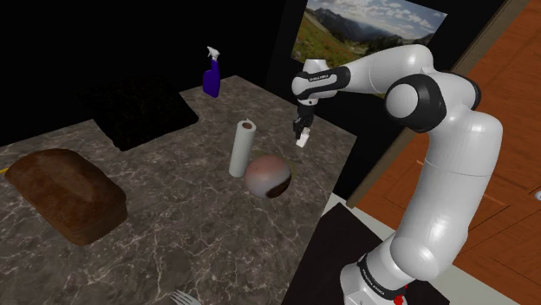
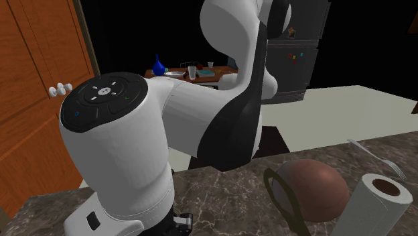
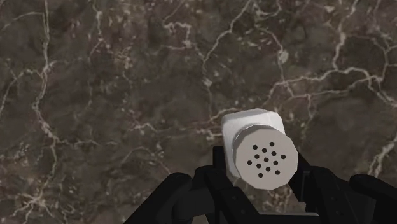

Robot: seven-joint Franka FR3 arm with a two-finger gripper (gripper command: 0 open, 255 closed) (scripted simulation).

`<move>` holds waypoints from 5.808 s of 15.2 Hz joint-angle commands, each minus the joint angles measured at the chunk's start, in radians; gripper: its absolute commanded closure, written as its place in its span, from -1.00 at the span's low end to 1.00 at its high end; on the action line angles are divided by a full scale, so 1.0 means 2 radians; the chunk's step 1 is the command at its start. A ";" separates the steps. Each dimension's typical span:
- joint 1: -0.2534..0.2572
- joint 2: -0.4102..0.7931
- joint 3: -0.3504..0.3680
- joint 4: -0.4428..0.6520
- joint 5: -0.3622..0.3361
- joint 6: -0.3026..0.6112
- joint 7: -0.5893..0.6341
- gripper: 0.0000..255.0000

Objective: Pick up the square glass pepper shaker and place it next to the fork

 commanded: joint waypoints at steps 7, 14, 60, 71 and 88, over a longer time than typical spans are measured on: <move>0.000 -0.003 0.000 0.002 -0.001 -0.006 0.000 1.00; 0.002 -0.022 -0.002 0.023 -0.004 -0.045 -0.001 1.00; 0.138 -0.262 0.105 -0.120 -0.007 -0.155 0.236 1.00; 0.199 -0.281 0.180 -0.139 0.030 -0.155 0.362 1.00; 0.295 -0.188 0.293 -0.035 0.054 -0.156 0.568 1.00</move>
